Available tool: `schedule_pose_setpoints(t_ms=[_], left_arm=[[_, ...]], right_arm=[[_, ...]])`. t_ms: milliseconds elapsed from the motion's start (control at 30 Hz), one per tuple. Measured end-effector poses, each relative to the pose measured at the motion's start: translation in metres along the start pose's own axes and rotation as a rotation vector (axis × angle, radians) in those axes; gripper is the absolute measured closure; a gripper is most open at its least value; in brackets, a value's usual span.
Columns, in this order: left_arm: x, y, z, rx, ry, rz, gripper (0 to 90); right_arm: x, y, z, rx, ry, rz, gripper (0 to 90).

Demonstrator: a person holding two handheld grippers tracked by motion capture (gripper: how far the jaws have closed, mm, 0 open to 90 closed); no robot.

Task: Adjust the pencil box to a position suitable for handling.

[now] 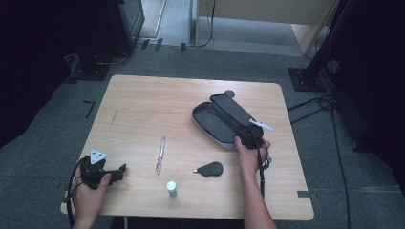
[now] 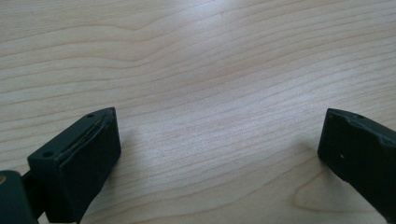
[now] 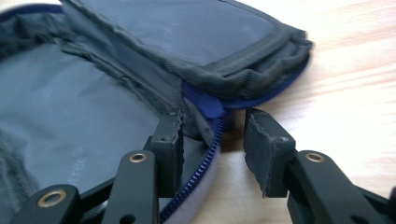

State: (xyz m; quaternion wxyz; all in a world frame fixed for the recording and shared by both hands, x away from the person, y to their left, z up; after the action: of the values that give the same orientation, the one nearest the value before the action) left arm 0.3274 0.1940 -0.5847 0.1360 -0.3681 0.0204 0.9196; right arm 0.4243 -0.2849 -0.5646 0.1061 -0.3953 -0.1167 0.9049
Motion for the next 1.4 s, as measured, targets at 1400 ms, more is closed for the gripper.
schedule_pose_setpoints(t_ms=[1400], left_arm=[[0.000,0.000,0.000,0.000,0.000,0.000,0.0]], right_arm=[[-0.005,-0.060,0.028,-0.276,0.110,0.513,81.3]])
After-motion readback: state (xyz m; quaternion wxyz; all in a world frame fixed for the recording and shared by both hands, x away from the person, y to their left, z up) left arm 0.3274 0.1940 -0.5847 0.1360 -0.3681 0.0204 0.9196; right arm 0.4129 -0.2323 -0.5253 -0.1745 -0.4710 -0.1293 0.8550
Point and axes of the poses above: each handheld gripper's, and its own axes: z roughly backward along the jaws, x roughly out of its underside, y roughly to its right, the point moved 9 cm from there along -z, roughly forward along the jaws, and after that the axes turned 4 degrees about -x, right-handed, at the moved point
